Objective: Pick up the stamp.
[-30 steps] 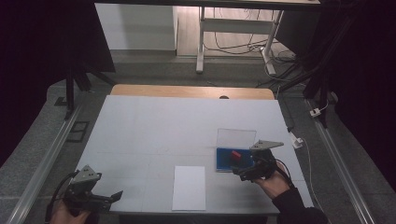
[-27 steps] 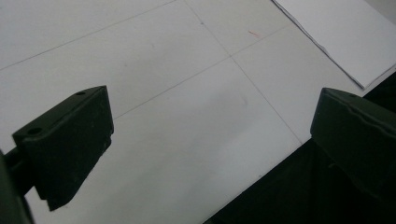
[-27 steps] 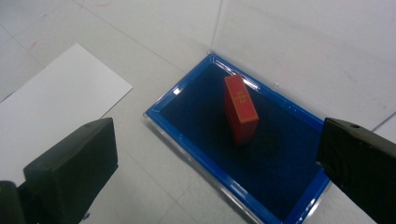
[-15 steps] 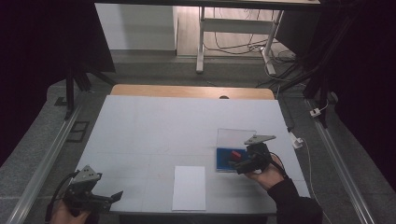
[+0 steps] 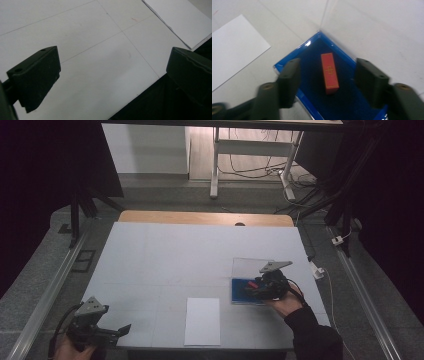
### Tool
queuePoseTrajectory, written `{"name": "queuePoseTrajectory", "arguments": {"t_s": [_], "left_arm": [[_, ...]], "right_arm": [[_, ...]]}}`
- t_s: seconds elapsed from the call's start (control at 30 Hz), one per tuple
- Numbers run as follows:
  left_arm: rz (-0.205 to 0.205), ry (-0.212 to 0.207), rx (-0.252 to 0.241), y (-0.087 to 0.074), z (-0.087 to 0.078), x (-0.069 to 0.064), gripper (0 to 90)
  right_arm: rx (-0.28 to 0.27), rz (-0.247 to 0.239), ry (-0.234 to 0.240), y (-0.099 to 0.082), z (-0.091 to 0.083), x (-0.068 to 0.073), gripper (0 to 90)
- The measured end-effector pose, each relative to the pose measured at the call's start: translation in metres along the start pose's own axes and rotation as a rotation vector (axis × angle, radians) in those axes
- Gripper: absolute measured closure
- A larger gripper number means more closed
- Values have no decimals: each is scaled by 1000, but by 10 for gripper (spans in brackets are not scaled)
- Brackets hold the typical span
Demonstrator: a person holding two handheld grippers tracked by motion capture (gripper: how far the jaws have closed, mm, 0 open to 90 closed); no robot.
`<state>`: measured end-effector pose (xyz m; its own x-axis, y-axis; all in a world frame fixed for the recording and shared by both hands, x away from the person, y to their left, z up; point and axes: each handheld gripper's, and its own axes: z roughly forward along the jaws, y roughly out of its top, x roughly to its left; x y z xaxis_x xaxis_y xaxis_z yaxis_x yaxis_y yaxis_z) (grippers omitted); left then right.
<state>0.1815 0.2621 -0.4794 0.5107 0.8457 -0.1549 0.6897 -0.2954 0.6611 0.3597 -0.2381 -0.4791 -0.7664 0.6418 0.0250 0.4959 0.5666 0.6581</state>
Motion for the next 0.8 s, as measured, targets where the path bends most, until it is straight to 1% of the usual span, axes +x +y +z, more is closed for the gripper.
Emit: {"name": "queuePoseTrajectory", "arguments": {"t_s": [0.1, 0.13, 0.17, 0.27, 0.3, 0.33, 0.37, 0.5, 0.53, 0.57, 0.7, 0.77, 0.8], "left_arm": [[-1, -3, 0, 0, 0, 0, 0], [-2, -3, 0, 0, 0, 0, 0], [-2, -2, 0, 0, 0, 0, 0], [-1, 0, 1, 0, 0, 0, 0], [-1, 0, 1, 0, 0, 0, 0], [-1, -1, 3, 0, 0, 0, 0], [-1, 0, 4, 0, 0, 0, 0], [-2, 2, 6, 0, 0, 0, 0], [-3, 1, 6, 0, 0, 0, 0], [-3, 2, 6, 0, 0, 0, 0], [-3, 3, 6, 0, 0, 0, 0], [-2, 2, 6, 0, 0, 0, 1], [-2, 2, 6, 0, 0, 0, 1]], "right_arm": [[12, -7, 9, 1, 0, -2, 538], [23, -6, 18, 1, 1, -4, 594], [23, -6, 18, 1, 1, -4, 594], [37, -4, 26, 1, 3, -7, 659], [35, -5, 27, 1, 3, -8, 703], [35, -5, 27, 1, 3, -8, 703], [37, -6, 33, 3, 3, -8, 758], [43, -16, 37, 4, 4, -7, 794], [44, -18, 33, 5, 4, -7, 797], [48, -33, 25, 5, 4, -7, 800], [46, -44, 14, 6, 3, -6, 802], [19, -64, 15, 7, -1, -4, 802], [15, -56, 15, 8, -2, -3, 803]]}}
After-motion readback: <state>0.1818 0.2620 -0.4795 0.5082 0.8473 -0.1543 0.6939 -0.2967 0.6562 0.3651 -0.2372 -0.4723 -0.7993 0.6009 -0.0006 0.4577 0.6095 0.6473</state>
